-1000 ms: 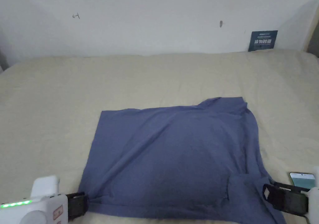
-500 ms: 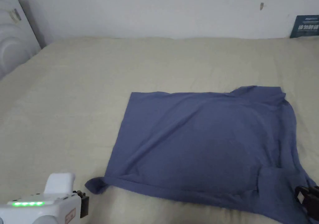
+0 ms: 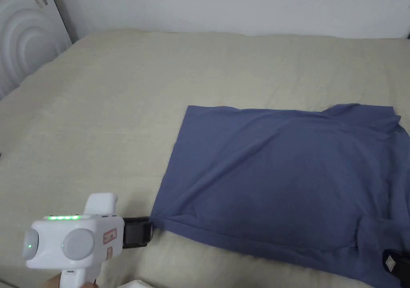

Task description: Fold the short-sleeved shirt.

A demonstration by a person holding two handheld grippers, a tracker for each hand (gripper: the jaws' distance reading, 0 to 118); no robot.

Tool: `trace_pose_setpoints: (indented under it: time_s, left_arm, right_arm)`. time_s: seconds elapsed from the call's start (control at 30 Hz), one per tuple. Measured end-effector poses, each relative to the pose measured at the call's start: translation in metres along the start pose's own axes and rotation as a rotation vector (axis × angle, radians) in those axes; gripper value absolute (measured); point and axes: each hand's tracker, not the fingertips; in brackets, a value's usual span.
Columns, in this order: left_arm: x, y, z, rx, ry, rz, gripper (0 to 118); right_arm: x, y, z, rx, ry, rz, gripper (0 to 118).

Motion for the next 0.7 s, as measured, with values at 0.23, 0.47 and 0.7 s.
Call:
trace_pose_setpoints:
  time_s: [0.23, 0.47, 0.7]
  left_arm:
    - [-0.007, 0.002, -0.043, -0.065, 0.009, -0.006, 94]
    - [-0.001, -0.003, -0.016, 0.01, -0.037, -0.058, 2]
    - [0.013, -0.001, -0.005, 0.004, -0.036, -0.139, 1]
  right_arm:
    - [0.003, -0.003, -0.012, -0.054, 0.001, -0.002, 3]
    - [0.016, -0.005, -0.013, -0.061, -0.007, -0.04, 3]
    - [0.028, -0.01, -0.005, -0.053, -0.02, -0.062, 3]
